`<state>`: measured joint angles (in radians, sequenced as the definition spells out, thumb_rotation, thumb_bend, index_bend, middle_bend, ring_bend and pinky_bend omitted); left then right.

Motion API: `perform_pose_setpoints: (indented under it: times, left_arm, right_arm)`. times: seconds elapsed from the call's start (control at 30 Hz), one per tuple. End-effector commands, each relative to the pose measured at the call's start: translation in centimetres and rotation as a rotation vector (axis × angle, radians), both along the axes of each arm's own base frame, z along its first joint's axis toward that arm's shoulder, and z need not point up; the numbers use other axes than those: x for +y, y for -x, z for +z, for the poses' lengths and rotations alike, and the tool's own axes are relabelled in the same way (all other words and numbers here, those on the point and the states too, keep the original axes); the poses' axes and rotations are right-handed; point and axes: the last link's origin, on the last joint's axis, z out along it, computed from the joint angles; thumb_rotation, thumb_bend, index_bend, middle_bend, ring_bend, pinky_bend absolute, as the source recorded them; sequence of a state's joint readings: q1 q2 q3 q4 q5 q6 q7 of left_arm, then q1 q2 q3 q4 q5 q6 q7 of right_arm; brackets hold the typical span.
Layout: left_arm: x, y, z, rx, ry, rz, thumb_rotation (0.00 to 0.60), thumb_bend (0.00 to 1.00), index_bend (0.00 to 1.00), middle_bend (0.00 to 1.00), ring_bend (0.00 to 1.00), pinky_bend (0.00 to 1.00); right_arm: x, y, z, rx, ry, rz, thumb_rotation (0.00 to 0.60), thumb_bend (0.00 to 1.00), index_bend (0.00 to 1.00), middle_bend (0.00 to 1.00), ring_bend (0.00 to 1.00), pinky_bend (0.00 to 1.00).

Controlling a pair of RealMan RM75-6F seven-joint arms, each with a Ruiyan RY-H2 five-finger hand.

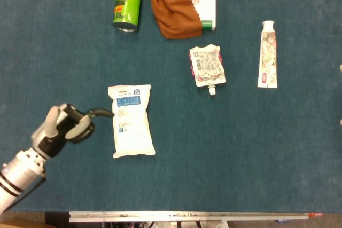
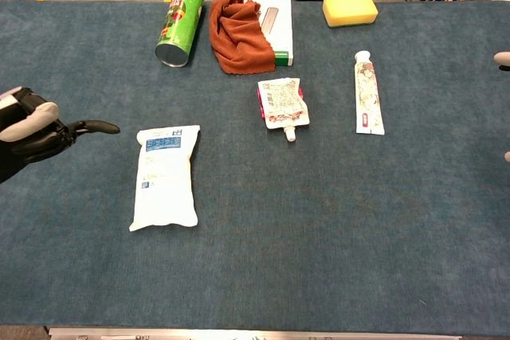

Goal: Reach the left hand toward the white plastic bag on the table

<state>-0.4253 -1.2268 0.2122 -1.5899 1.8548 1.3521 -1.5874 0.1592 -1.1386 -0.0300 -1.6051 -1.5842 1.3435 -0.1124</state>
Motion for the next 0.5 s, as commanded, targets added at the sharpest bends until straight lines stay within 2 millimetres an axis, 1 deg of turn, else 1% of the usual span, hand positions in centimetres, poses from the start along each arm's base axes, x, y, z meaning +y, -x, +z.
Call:
perform_pose_setpoints:
  times: [0.03, 0.2, 0.5]
  left_arm:
    - [0.14, -1.32, -0.95, -0.113, 0.229, -0.031, 0.000, 0.00, 1.00, 1.00, 0.92, 0.22]
    - [0.32, -1.56, -1.05, -0.152, 0.276, -0.058, 0.000, 0.00, 1.00, 1.00, 0.92, 0.22]
    - [0.28, -1.47, -0.90, -0.152, 0.272, -0.075, 0.000, 0.00, 1.00, 1.00, 0.92, 0.23]
  right_arm:
    - [0.00, 0.00, -0.01, 0.000, 0.000, 0.000, 0.600, 0.00, 0.04, 0.17, 0.07, 0.06]
    - [0.00, -0.01, 0.03, -0.001, 0.001, 0.000, 0.600, 0.00, 0.04, 0.17, 0.07, 0.06]
    - [-0.02, 0.02, -0.03, 0.000, -0.002, -0.001, 0.600, 0.00, 0.04, 0.17, 0.07, 0.06]
